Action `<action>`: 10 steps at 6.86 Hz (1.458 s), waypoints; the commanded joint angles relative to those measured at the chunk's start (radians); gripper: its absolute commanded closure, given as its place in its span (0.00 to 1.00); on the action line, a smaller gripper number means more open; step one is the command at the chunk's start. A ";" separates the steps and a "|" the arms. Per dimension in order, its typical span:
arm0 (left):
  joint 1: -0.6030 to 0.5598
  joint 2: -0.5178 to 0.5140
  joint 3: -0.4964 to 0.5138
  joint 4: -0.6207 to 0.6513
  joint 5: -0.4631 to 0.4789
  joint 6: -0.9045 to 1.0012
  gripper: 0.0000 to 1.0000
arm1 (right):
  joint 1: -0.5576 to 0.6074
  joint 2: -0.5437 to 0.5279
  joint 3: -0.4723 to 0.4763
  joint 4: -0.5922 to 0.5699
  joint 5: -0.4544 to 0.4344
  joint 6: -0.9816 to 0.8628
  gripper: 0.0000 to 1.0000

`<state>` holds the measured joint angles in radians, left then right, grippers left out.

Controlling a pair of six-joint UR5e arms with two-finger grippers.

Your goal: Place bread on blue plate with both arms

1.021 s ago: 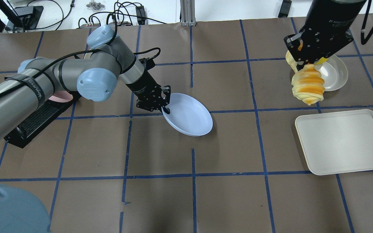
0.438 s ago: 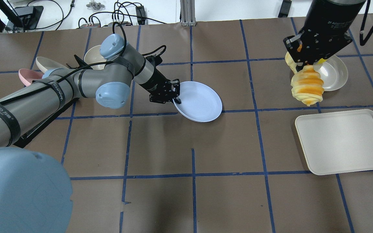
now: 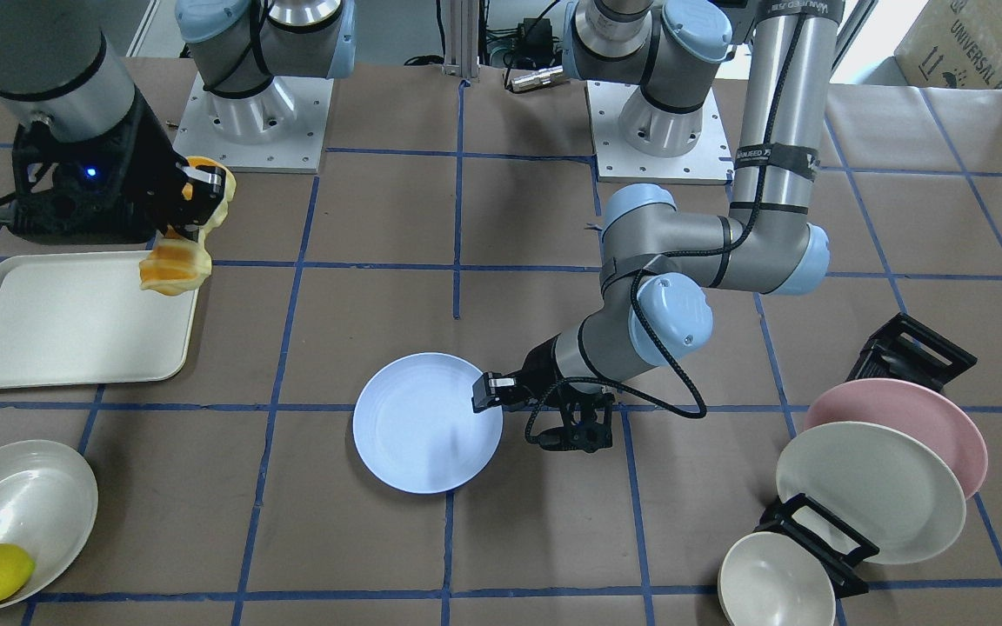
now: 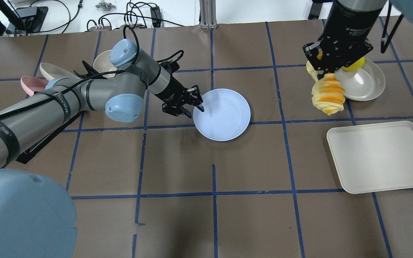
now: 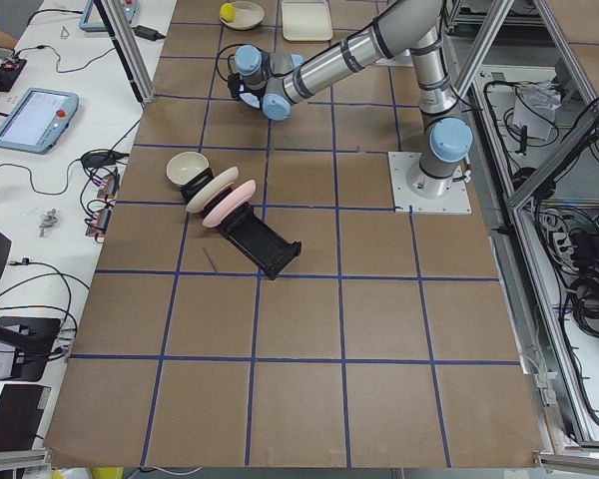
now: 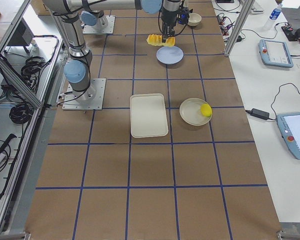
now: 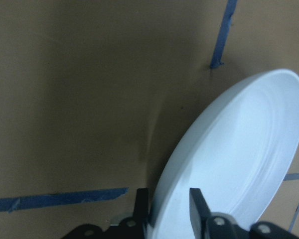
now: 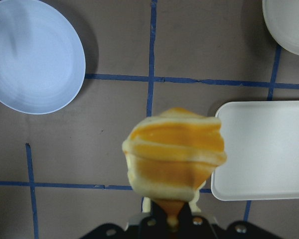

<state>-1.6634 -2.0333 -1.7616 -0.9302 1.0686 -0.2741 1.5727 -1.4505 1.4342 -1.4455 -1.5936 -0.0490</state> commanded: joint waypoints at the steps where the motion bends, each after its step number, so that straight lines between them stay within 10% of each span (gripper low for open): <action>1: 0.026 0.137 -0.012 -0.124 0.089 0.029 0.17 | 0.115 0.080 0.047 -0.163 0.001 0.152 0.96; 3: 0.045 0.307 0.014 -0.335 0.329 0.155 0.17 | 0.229 0.235 0.098 -0.455 0.000 0.270 0.96; 7: 0.103 0.450 0.265 -0.857 0.459 0.283 0.13 | 0.285 0.398 0.095 -0.625 0.038 0.367 0.96; 10: 0.097 0.392 0.343 -0.708 0.448 0.283 0.01 | 0.300 0.420 0.112 -0.621 0.037 0.365 0.96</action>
<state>-1.5643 -1.6196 -1.4364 -1.7400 1.5185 0.0101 1.8690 -1.0352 1.5374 -2.0684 -1.5560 0.3165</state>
